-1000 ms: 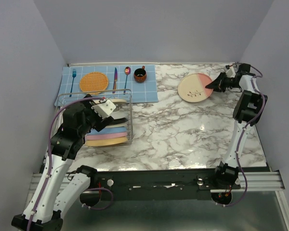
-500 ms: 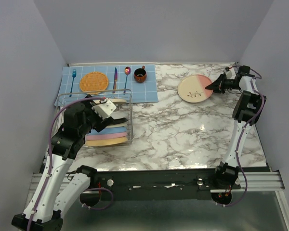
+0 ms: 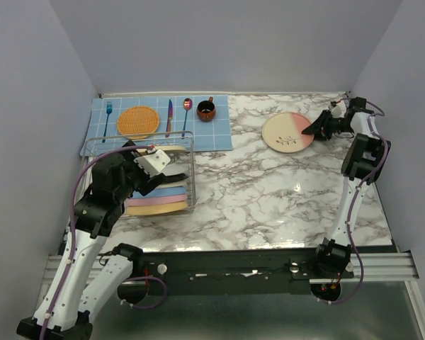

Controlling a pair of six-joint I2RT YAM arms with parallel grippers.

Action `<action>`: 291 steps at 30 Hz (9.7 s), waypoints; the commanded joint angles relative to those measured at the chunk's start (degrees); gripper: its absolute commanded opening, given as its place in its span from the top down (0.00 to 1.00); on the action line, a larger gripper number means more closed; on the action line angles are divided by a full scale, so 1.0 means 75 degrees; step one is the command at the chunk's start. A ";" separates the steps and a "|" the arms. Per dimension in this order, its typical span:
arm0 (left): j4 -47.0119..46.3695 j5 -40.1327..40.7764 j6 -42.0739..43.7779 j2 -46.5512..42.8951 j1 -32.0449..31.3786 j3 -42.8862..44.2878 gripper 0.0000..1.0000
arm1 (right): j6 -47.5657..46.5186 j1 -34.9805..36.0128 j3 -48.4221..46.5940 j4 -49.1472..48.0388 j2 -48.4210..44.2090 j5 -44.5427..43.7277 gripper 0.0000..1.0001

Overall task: Unload the plates from the dish rack
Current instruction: Place the plate at the center of the board, then unload the plate from the dish rack, then place the plate at the center of the board.

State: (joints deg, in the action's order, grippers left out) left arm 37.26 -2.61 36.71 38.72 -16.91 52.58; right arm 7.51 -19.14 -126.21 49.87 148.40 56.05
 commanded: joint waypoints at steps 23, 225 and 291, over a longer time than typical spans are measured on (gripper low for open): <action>0.0247 -0.0250 0.0039 -0.0440 -0.0019 -0.0272 0.01 | -0.0520 -0.0003 0.0352 0.0557 -0.0966 -0.1929 0.44; 0.2966 -0.5745 -0.1262 0.4927 -0.1027 0.7017 1.00 | -0.5699 0.5727 0.4372 0.0042 -0.8338 -0.0676 0.30; 0.1326 -0.2570 0.0402 0.2936 -0.1074 0.4065 0.32 | -0.2141 0.2413 0.3141 -0.0895 -0.5983 -0.1287 0.99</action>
State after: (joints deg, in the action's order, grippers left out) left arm 50.22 -23.55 40.47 62.74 -24.95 85.30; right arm -18.46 6.90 -97.47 45.91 99.57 34.26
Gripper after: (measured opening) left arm 0.678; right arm 0.265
